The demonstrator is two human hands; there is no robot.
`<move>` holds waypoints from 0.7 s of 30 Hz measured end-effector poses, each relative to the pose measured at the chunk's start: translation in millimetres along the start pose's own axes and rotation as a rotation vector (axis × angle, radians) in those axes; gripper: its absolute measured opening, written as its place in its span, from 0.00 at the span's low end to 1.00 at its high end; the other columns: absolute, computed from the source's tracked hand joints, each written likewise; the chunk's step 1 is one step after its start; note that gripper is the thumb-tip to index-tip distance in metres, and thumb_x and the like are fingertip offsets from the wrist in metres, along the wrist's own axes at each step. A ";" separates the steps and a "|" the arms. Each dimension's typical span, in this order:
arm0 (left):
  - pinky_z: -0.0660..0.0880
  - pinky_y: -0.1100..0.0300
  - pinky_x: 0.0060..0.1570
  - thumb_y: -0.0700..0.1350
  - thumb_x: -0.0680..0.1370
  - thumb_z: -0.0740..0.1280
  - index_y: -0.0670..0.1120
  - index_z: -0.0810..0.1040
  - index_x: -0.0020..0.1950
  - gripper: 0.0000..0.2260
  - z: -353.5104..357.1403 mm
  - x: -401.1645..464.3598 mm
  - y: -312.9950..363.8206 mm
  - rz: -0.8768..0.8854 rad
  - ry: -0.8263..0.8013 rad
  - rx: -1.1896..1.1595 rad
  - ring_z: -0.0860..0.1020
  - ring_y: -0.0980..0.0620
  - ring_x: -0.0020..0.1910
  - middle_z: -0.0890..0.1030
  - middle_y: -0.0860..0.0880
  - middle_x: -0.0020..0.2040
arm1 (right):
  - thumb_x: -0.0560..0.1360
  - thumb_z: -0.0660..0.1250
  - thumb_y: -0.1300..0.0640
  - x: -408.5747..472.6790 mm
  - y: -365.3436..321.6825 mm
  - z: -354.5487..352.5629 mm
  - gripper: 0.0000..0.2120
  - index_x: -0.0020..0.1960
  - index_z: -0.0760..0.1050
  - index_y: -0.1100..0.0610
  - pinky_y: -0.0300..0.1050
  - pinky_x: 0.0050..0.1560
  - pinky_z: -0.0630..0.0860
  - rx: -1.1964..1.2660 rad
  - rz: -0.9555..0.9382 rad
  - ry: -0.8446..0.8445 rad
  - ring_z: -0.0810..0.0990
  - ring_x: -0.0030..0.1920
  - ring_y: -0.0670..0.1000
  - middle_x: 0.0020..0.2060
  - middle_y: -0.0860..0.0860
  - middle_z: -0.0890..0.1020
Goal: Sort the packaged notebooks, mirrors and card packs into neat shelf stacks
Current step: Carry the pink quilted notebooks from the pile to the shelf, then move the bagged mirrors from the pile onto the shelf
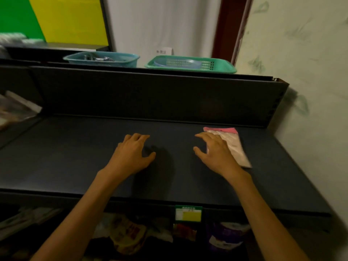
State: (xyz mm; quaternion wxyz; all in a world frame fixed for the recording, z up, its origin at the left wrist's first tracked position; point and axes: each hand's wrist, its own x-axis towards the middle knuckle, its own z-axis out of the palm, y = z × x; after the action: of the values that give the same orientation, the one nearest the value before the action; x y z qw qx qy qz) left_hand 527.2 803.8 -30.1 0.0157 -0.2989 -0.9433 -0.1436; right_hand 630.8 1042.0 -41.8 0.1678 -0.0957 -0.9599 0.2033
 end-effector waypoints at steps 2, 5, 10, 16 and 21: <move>0.66 0.44 0.66 0.59 0.76 0.64 0.50 0.59 0.75 0.32 -9.0 -15.7 -27.2 -0.024 0.026 0.007 0.62 0.44 0.70 0.65 0.48 0.72 | 0.77 0.63 0.47 3.3 -28.7 15.0 0.22 0.70 0.66 0.50 0.46 0.69 0.59 -0.006 -0.040 -0.033 0.66 0.69 0.50 0.68 0.48 0.70; 0.66 0.44 0.66 0.59 0.76 0.64 0.50 0.59 0.75 0.31 -25.0 -44.2 -75.1 -0.072 0.065 0.033 0.62 0.44 0.70 0.65 0.48 0.72 | 0.77 0.63 0.47 8.0 -76.8 37.8 0.23 0.70 0.66 0.50 0.48 0.68 0.60 -0.016 -0.092 -0.061 0.66 0.68 0.51 0.69 0.48 0.70; 0.66 0.45 0.65 0.59 0.76 0.64 0.51 0.60 0.75 0.31 -54.3 -100.8 -167.3 -0.151 0.096 0.039 0.62 0.45 0.70 0.65 0.49 0.72 | 0.77 0.62 0.46 8.9 -173.4 81.7 0.23 0.70 0.66 0.50 0.46 0.68 0.59 0.005 -0.150 -0.090 0.65 0.69 0.49 0.69 0.47 0.69; 0.68 0.44 0.64 0.58 0.76 0.63 0.50 0.60 0.75 0.30 -84.3 -161.9 -278.2 -0.191 0.093 0.036 0.63 0.44 0.69 0.66 0.48 0.71 | 0.77 0.63 0.46 6.1 -284.3 145.1 0.23 0.70 0.66 0.50 0.45 0.68 0.59 0.019 -0.208 -0.110 0.65 0.68 0.50 0.68 0.47 0.69; 0.68 0.47 0.63 0.58 0.77 0.63 0.50 0.60 0.75 0.30 -111.9 -191.9 -349.8 -0.236 0.103 0.014 0.63 0.45 0.69 0.67 0.48 0.71 | 0.77 0.63 0.47 17.5 -357.7 176.9 0.23 0.70 0.66 0.50 0.46 0.68 0.59 0.036 -0.244 -0.133 0.65 0.68 0.50 0.68 0.48 0.69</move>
State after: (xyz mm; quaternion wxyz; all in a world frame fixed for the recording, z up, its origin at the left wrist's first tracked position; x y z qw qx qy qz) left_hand 479.7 392.2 -36.5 0.0491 -0.1781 -0.9708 -0.1528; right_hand 509.5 661.5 -38.1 0.1287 0.0385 -0.9696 0.2044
